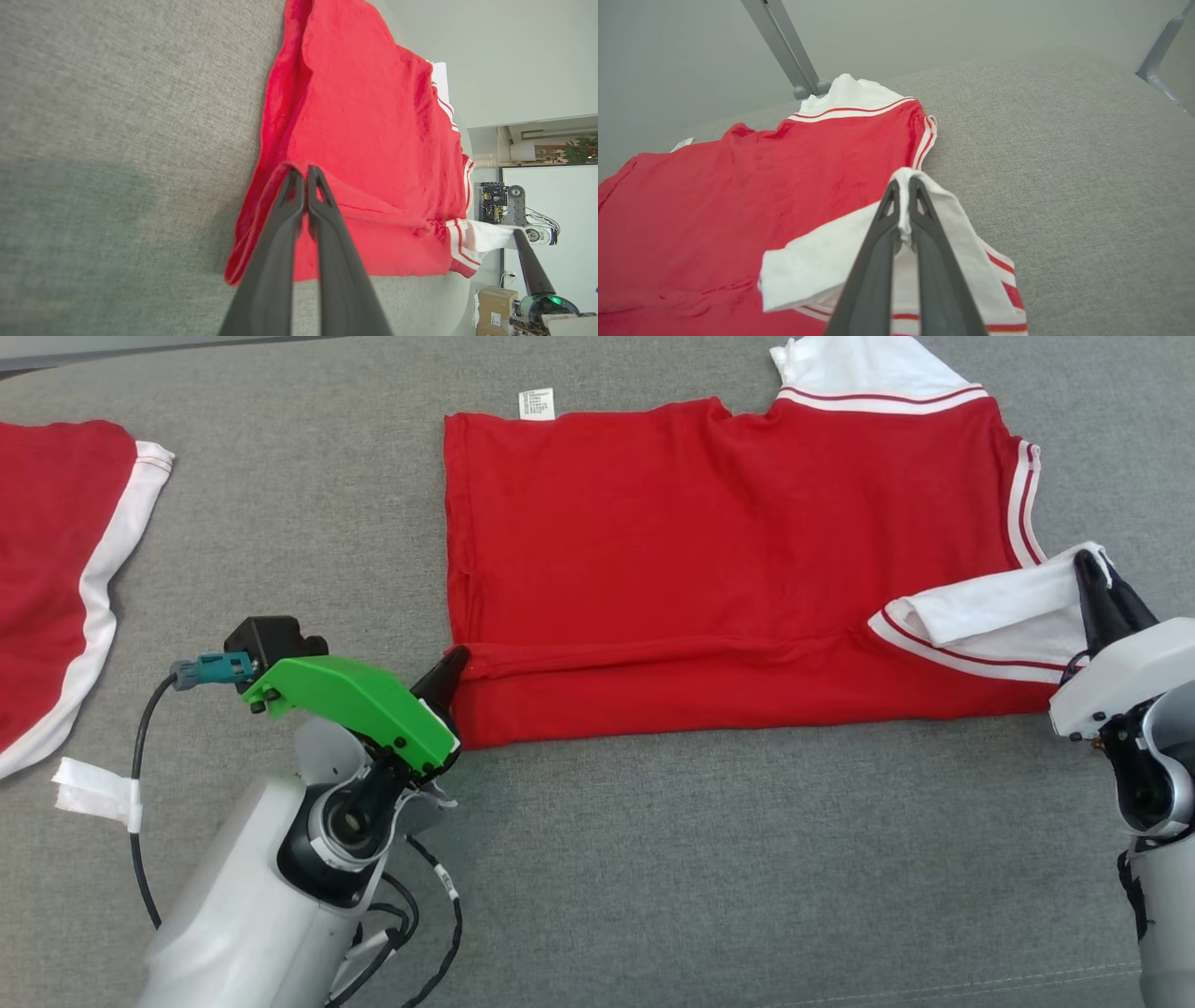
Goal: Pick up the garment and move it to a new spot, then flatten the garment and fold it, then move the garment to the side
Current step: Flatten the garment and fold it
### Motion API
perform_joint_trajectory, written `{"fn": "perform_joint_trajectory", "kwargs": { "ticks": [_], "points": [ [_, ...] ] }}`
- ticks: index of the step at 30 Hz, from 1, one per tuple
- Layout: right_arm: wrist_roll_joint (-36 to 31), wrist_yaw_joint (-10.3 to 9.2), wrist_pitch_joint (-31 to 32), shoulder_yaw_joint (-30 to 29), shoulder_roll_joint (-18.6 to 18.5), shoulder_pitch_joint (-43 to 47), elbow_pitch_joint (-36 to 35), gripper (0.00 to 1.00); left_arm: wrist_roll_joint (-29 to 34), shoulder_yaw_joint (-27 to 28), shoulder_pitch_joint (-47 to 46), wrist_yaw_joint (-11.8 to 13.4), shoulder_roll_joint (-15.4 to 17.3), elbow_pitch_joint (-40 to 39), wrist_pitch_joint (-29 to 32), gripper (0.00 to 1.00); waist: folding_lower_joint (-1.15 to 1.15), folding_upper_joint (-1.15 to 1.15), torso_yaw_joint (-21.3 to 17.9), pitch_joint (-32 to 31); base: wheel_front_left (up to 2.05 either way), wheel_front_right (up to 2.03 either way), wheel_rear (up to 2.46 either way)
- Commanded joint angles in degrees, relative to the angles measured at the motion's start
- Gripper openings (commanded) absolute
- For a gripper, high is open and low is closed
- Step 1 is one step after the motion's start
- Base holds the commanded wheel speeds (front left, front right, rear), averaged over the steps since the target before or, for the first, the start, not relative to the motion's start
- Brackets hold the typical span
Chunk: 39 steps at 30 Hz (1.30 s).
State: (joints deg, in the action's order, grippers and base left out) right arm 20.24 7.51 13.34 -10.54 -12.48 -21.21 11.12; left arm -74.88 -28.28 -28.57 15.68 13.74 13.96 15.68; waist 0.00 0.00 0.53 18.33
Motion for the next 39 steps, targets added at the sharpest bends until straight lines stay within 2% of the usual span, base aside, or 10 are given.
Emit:
{"fn": "perform_joint_trajectory", "kwargs": {
  "ticks": [1,8,16,24,34,35,36,37,38,39],
  "points": [
    [-0.6,-0.04,-0.6,0.1,0.4,-0.7,0.8,1.0,0.6,0.3,-1.0,-0.5,-0.1,0.4,-0.8,1.0,0.0,0.0,-0.4,0.3,0.0,0.0,0.0],
    [-4.8,-0.04,-4.7,0.7,-0.7,2.8,-0.6,1.0,1.9,2.9,3.6,-2.8,1.8,-4.3,-6.8,1.0,0.0,0.0,-1.1,-0.7,0.0,0.0,0.0],
    [-9.0,-0.05,0.4,-0.7,-2.7,8.9,-2.1,1.0,5.4,-2.0,11.3,-3.7,6.6,-10.7,-5.2,1.0,0.0,0.0,-0.6,0.1,0.0,0.0,0.0],
    [-11.9,-0.05,6.5,-3.3,-1.6,7.8,0.6,1.0,7.0,-4.8,8.8,-5.1,6.7,-8.2,-3.1,1.0,0.0,0.0,0.2,2.0,0.0,0.0,0.0],
    [-9.8,-0.05,10.3,-2.5,-1.5,6.7,2.1,1.0,6.8,-6.5,6.6,-7.4,5.8,-3.3,-1.0,1.0,0.0,0.0,0.1,2.7,0.0,0.0,0.0],
    [-9.6,-0.05,10.4,-2.4,-1.5,6.6,2.3,1.0,6.9,-6.7,6.3,-7.7,5.7,-2.7,-1.0,0.82,0.0,0.0,0.0,2.7,0.0,0.0,0.0],
    [-9.5,-0.05,10.7,-2.3,-1.5,6.5,2.5,1.0,7.0,-6.8,6.0,-7.9,5.6,-2.2,-1.0,0.51,0.0,0.0,0.0,2.8,0.0,0.0,0.0],
    [-9.3,-0.05,10.9,-2.2,-1.5,6.3,2.7,1.0,7.2,-6.9,5.7,-8.2,5.4,-1.6,-1.0,0.37,0.0,0.0,0.0,2.9,0.0,0.0,0.0],
    [-9.1,-0.05,11.1,-2.1,-1.5,6.0,3.0,1.0,7.4,-7.1,5.3,-8.6,5.3,-1.2,-1.0,0.05,0.0,0.0,0.1,2.9,0.0,0.0,0.0],
    [-8.9,-0.05,11.3,-1.9,-1.7,5.8,3.3,1.0,7.6,-7.5,5.0,-9.2,5.3,-0.7,-0.7,0.0,0.0,0.0,0.1,3.0,0.0,0.0,0.0]
  ]
}}
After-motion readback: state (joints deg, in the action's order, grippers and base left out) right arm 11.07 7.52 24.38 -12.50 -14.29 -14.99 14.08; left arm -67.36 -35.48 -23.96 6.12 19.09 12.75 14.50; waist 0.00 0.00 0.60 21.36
